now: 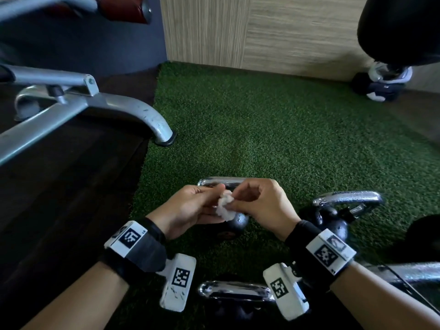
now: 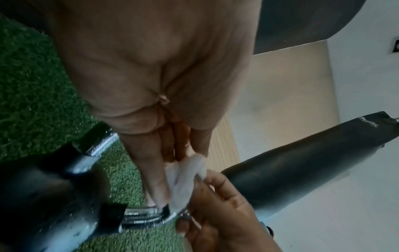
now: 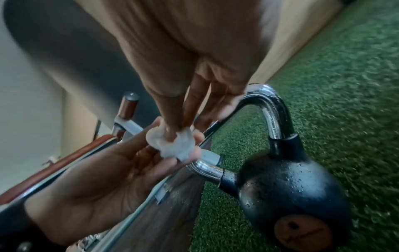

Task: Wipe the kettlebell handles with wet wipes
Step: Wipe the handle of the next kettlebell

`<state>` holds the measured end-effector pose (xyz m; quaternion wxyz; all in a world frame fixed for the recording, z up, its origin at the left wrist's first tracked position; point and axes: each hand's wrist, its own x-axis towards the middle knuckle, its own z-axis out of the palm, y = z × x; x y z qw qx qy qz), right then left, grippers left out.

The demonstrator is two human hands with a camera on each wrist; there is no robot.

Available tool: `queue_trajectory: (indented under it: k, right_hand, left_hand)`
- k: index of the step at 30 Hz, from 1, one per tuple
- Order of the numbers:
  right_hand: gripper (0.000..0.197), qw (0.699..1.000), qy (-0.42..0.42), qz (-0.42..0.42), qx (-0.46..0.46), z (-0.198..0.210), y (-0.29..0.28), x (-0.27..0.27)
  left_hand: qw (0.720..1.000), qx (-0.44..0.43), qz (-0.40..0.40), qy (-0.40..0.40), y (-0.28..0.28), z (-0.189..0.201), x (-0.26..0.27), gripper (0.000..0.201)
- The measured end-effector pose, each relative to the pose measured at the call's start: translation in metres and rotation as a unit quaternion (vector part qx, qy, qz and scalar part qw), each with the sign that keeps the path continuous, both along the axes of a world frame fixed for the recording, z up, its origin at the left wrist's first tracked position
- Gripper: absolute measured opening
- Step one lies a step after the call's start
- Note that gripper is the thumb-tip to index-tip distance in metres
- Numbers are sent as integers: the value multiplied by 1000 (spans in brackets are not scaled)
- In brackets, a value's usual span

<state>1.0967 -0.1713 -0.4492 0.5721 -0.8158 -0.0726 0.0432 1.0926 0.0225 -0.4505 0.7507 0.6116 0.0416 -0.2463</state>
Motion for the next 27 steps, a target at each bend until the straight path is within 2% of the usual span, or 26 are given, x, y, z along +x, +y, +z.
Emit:
queue_trajectory:
  k: [4,7,8,10,11,13,15,17,20,24,25,27]
  right_hand:
    - [27,995,-62,-58,-57,-1,1,0]
    - [22,997,-31,-57,38,-8,-12,8]
    - [18,993,-19,-87,79,-11,-17,12]
    - [15,976,7,-187,111,-19,-28,20]
    - [18,967,32,-233,94,-27,-35,25]
    - [29,957,116,-260,50,-50,-46,33]
    - [43,955,204,-212,45,-75,-49,42]
    - [57,960,231,-158,29,-95,-48,50]
    - [59,980,173,-89,-44,-108,-43,60]
    - [67,986,125,-86,-71,-126,-43,65]
    - [69,985,121,-86,-88,-131,-45,66]
    - [73,984,125,-88,-90,-137,-46,68]
  left_hand:
    - [998,-54,9,8,-4,-12,-5,39]
    - [996,-74,54,-15,-4,-14,-6,37]
    - [995,-55,73,-47,-3,-14,-5,37]
    - [979,43,110,-166,0,-14,-3,40]
    - [957,104,128,-236,0,-11,-2,39]
    - [892,210,156,-370,-2,-2,0,36]
    - [824,274,173,-465,-10,7,6,34]
    - [781,330,139,-512,-19,8,17,35]
    - [739,415,56,-528,-27,0,30,22]
    - [668,501,-12,-550,-31,-14,28,16]
    - [659,508,-11,-555,-29,-14,28,18]
    - [674,495,28,-547,-18,-11,31,15]
